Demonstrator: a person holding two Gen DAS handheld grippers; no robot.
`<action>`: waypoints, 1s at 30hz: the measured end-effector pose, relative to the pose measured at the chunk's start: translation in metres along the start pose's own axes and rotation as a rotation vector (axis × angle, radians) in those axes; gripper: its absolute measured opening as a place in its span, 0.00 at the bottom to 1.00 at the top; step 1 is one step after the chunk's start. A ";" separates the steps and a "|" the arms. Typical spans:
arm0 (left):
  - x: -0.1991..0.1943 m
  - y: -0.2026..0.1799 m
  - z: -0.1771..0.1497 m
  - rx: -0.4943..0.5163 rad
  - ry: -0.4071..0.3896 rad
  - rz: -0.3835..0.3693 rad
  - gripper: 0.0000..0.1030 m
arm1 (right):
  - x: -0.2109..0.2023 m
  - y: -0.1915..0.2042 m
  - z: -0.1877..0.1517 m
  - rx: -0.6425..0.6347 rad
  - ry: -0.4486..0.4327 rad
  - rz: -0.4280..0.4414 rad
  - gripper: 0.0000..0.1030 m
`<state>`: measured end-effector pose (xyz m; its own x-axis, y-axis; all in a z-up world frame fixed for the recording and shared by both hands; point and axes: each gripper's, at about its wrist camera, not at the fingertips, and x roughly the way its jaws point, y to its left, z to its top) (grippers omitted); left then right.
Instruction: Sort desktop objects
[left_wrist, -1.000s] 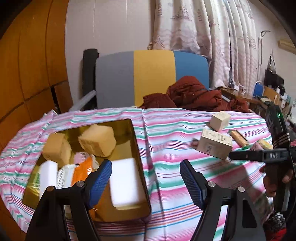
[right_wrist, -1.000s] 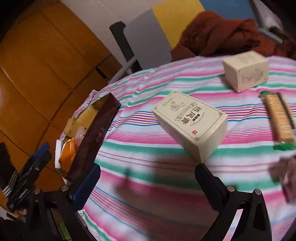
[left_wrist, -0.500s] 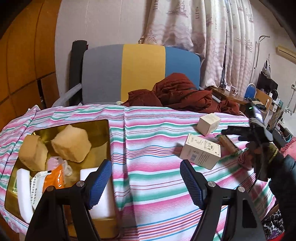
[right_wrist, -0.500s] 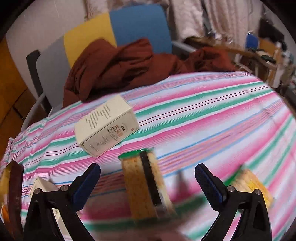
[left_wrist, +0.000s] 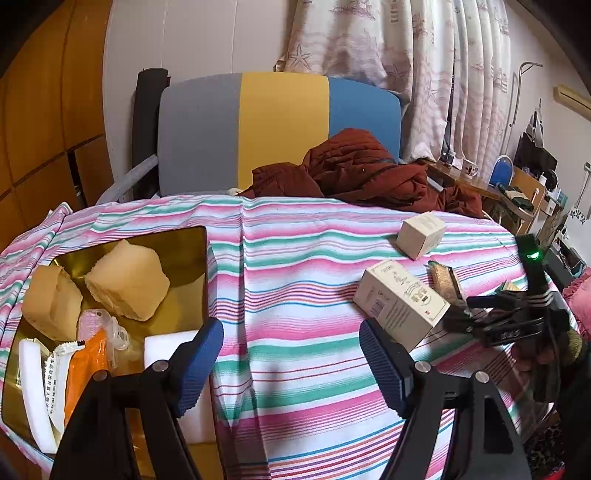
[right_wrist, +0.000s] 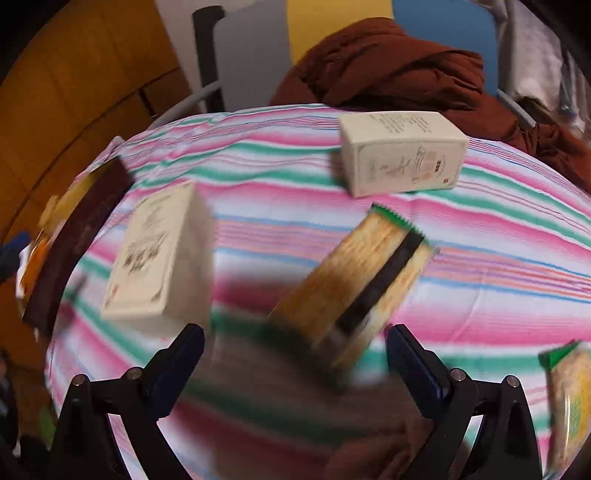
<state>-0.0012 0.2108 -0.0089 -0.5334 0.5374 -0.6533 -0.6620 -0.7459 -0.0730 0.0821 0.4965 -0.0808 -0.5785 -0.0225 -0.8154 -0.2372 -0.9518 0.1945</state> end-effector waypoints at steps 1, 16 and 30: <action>0.001 0.000 -0.002 0.001 0.004 0.000 0.76 | -0.005 0.000 -0.003 0.011 -0.013 -0.001 0.96; 0.001 0.003 -0.017 0.016 0.032 0.022 0.76 | -0.001 0.042 0.012 0.190 -0.127 0.292 0.97; 0.021 -0.024 -0.022 0.060 0.075 0.011 0.76 | -0.056 0.063 -0.066 0.144 -0.253 0.003 0.97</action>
<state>0.0153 0.2316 -0.0379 -0.5017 0.4965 -0.7084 -0.6878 -0.7256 -0.0213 0.1514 0.4175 -0.0590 -0.7512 0.0693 -0.6564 -0.3336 -0.8980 0.2870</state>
